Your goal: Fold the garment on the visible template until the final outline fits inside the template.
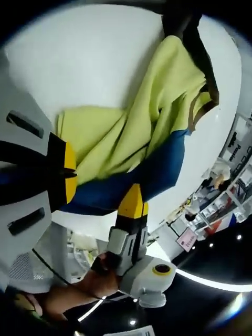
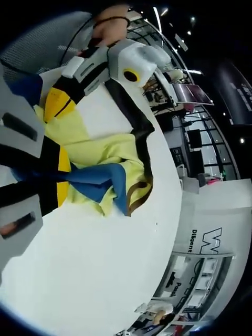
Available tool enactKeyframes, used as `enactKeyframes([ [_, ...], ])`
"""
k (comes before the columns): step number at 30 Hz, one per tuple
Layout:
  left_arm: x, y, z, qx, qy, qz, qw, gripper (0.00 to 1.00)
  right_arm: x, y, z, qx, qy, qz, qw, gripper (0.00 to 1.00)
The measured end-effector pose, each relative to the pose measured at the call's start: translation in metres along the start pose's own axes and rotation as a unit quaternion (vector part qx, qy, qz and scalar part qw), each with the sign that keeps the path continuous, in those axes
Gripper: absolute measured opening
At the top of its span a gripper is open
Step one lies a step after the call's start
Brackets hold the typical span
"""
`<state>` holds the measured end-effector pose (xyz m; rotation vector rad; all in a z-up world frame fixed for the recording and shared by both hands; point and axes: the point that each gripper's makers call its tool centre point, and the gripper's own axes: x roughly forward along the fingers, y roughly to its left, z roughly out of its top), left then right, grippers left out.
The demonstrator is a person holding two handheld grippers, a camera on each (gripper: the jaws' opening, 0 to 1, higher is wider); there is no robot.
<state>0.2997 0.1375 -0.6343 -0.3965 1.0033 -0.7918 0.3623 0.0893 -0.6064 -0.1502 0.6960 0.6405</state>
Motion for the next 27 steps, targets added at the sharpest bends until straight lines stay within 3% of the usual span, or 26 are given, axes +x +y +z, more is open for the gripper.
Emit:
enactKeyframes([
  [9, -0.023, -0.01, 0.018, -0.035, -0.033, -0.024, 0.9986, 0.0, 0.0, -0.004, -0.002, 0.0, 0.005, -0.006, 1.0, 0.0],
  [12, -0.032, -0.011, 0.02, -0.03, -0.04, -0.023, 0.9985, 0.0, 0.001, -0.004, -0.003, 0.0, 0.007, -0.007, 1.0, 0.0],
  [16, -0.048, -0.013, 0.029, -0.057, -0.068, -0.034, 0.9955, 0.0, 0.002, -0.005, -0.004, 0.002, 0.009, -0.008, 0.9999, 0.0],
  [27, -0.083, -0.002, 0.041, -0.03, -0.104, -0.002, 0.9942, 0.0, 0.003, -0.011, -0.013, 0.028, 0.019, -0.019, 0.9992, 0.0],
])
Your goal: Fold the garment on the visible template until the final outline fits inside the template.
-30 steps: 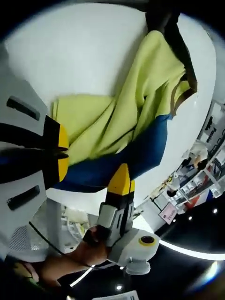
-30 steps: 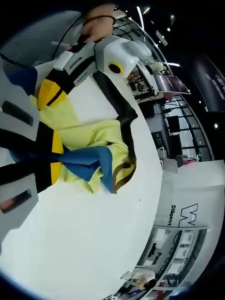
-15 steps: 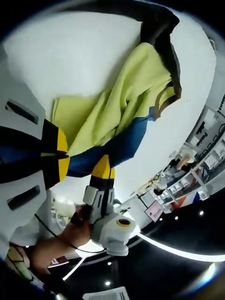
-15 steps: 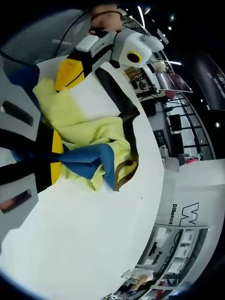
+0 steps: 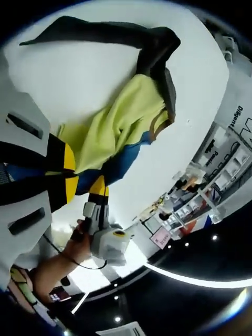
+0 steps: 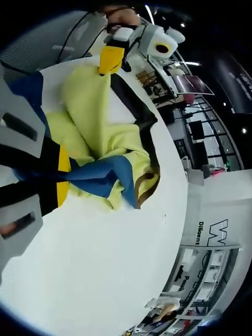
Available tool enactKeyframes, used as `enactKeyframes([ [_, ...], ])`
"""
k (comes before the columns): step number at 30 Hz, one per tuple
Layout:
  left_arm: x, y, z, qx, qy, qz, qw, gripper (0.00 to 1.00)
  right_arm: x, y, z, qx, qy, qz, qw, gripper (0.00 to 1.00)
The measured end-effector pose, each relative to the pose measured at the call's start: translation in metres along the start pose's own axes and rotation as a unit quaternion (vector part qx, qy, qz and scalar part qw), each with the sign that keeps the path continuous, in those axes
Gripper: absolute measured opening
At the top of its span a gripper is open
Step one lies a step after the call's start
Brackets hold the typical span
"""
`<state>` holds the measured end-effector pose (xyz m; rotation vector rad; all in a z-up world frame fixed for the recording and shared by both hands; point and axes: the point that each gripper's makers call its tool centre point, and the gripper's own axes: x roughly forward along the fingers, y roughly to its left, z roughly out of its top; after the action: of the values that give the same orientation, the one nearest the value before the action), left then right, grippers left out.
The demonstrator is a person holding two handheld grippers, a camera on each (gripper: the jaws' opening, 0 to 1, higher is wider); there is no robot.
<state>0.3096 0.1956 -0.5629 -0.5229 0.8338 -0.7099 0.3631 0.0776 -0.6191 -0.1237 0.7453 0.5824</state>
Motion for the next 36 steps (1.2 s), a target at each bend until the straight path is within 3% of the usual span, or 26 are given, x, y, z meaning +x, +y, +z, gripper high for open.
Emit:
enactKeyframes([
  [15, -0.048, 0.045, 0.009, -0.028, -0.042, 0.059, 0.997, 0.0, 0.006, -0.009, -0.012, -0.011, 0.032, -0.006, 0.9994, 0.0],
  [24, -0.063, 0.06, 0.01, -0.021, -0.042, 0.081, 0.9956, 0.0, 0.003, -0.015, -0.008, -0.016, 0.039, -0.012, 0.999, 0.0],
  [29, -0.07, 0.074, 0.009, 0.001, -0.032, 0.11, 0.9934, 0.0, -0.001, -0.023, -0.005, -0.009, 0.037, -0.015, 0.9992, 0.0],
  [36, -0.08, 0.087, 0.007, -0.008, -0.033, 0.12, 0.9922, 0.0, -0.006, -0.04, -0.001, -0.011, 0.039, -0.031, 0.9987, 0.0],
])
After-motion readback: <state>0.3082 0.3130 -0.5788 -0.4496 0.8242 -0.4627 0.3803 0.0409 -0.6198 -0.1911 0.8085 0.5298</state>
